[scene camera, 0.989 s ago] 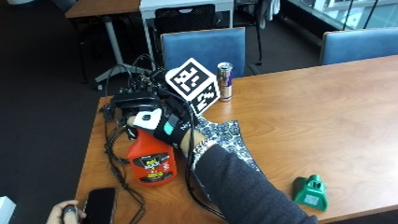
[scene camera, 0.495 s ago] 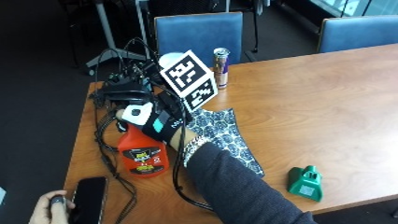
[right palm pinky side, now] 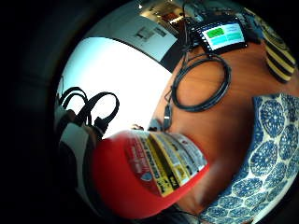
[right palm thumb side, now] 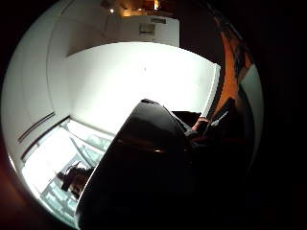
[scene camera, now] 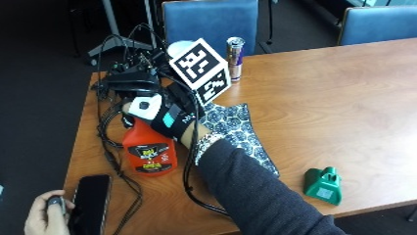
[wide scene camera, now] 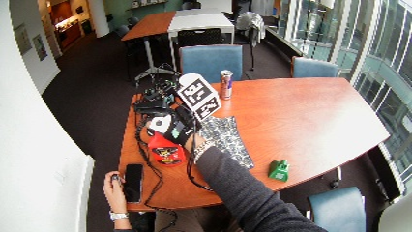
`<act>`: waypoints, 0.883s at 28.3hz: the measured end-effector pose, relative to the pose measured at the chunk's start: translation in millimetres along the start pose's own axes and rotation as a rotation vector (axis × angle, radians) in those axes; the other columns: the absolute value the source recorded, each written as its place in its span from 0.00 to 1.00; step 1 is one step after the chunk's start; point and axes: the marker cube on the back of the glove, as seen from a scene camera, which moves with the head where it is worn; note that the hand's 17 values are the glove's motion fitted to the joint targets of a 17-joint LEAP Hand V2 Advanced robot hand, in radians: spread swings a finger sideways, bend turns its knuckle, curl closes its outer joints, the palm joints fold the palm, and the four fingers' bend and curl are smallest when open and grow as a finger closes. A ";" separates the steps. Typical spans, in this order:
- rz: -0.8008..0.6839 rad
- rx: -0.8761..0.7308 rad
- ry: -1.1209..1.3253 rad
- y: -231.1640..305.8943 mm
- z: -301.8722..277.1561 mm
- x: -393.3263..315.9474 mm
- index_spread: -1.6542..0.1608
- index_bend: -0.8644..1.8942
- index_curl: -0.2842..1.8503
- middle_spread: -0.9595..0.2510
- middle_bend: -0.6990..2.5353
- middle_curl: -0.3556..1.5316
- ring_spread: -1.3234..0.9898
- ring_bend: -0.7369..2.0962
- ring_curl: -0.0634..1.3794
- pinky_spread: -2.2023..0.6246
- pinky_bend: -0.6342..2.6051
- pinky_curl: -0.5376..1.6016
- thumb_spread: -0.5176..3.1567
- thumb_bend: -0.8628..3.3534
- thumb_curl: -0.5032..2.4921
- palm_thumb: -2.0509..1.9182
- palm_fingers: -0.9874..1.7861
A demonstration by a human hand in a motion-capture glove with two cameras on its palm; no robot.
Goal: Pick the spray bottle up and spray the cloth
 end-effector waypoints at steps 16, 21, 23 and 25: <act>0.105 -0.118 -0.006 14.8 14.7 47.8 0.73 0.37 0.42 0.60 0.41 0.47 0.47 0.48 0.37 0.68 0.33 0.43 0.24 0.20 0.44 0.76 0.83; 0.125 -0.199 -0.018 21.6 26.7 59.8 0.73 0.39 0.42 0.60 0.42 0.47 0.48 0.48 0.36 0.72 0.29 0.42 0.24 0.20 0.44 0.77 0.78; 0.128 -0.219 -0.021 23.1 29.0 61.6 0.73 0.39 0.42 0.60 0.42 0.47 0.48 0.46 0.35 0.75 0.25 0.40 0.24 0.20 0.44 0.77 0.74; 0.130 -0.232 -0.033 24.3 29.1 63.4 0.73 0.39 0.42 0.60 0.42 0.47 0.48 0.45 0.35 0.77 0.23 0.40 0.25 0.19 0.43 0.77 0.72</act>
